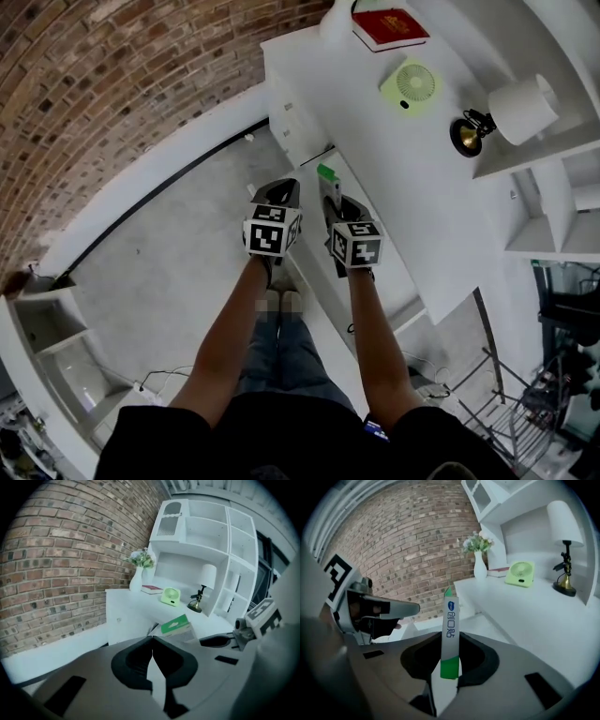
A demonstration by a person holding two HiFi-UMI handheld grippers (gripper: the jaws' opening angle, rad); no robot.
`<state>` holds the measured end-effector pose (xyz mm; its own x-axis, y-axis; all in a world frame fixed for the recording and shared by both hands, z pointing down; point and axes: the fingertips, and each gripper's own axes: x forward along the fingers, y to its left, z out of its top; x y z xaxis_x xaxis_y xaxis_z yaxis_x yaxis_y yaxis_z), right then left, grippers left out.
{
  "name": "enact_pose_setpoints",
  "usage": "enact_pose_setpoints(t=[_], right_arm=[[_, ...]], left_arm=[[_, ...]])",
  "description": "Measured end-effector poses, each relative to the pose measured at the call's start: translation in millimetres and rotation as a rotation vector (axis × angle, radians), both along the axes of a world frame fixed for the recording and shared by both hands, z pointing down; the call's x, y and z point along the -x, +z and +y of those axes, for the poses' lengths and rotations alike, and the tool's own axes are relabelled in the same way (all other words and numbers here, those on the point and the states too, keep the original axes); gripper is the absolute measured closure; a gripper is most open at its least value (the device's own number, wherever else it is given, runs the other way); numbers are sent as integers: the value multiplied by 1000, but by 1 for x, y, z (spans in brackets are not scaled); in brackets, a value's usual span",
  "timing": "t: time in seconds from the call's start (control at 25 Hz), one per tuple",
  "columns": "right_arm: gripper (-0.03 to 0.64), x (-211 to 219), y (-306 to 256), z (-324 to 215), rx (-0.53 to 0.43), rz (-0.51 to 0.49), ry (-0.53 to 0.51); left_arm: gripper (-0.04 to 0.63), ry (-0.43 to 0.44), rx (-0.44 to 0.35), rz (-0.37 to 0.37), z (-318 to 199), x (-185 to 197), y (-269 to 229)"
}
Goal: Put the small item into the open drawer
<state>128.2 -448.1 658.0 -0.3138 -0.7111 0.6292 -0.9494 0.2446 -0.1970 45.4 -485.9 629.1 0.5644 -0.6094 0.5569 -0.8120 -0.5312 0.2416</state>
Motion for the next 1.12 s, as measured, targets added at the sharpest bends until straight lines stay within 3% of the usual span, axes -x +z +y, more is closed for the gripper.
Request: enact_pose_setpoints(t=[0.2, 0.44, 0.64, 0.92, 1.12], right_arm=[[534, 5, 62, 7, 177, 27, -31], [532, 4, 96, 9, 317, 100, -63], [531, -2, 107, 4, 353, 185, -63], [523, 3, 112, -2, 358, 150, -61], [434, 5, 112, -3, 349, 127, -62]], left_arm=[[572, -23, 80, -1, 5, 1, 27], [572, -38, 131, 8, 12, 4, 43], [572, -38, 146, 1, 14, 7, 50], [572, -31, 155, 5, 17, 7, 54], [572, -29, 158, 3, 17, 9, 57]])
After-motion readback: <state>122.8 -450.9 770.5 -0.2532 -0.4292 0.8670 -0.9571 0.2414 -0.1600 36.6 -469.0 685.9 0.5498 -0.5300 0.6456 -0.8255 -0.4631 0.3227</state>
